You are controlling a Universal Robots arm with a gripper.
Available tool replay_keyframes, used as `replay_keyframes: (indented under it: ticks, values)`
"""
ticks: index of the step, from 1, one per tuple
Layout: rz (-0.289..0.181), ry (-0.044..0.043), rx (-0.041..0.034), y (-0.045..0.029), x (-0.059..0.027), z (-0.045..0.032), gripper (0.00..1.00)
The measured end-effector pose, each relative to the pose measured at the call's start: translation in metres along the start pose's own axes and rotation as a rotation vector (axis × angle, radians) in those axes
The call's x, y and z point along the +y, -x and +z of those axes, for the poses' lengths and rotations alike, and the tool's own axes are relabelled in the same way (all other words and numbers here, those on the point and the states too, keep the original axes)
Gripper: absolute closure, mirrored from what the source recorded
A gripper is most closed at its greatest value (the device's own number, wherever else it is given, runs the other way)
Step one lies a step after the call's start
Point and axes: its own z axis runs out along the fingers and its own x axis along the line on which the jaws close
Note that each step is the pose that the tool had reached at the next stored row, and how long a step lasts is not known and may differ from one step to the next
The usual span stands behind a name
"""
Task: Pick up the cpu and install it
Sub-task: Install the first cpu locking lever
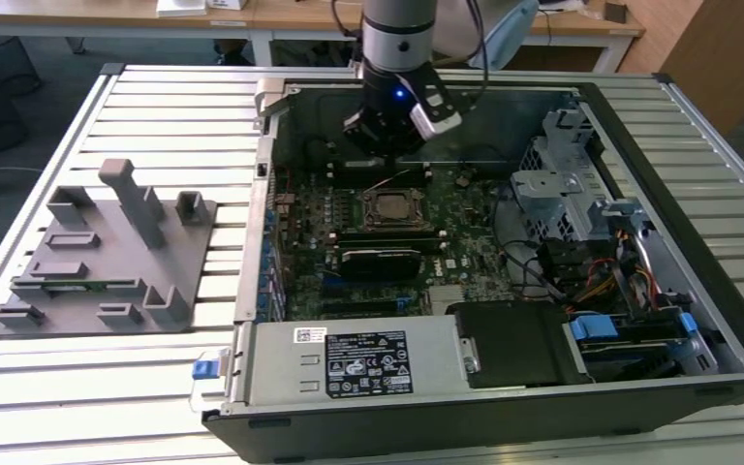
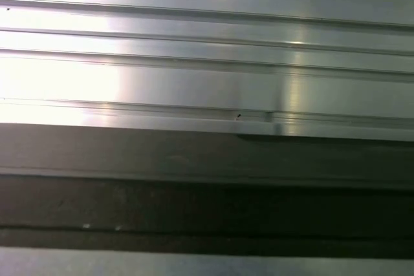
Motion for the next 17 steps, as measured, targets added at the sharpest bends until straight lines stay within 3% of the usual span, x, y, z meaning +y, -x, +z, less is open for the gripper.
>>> replay_keyframes:
  ticks: [17]
  values:
    - [0.000,0.0000,0.0000,0.0133,0.0011,0.0087,0.89]
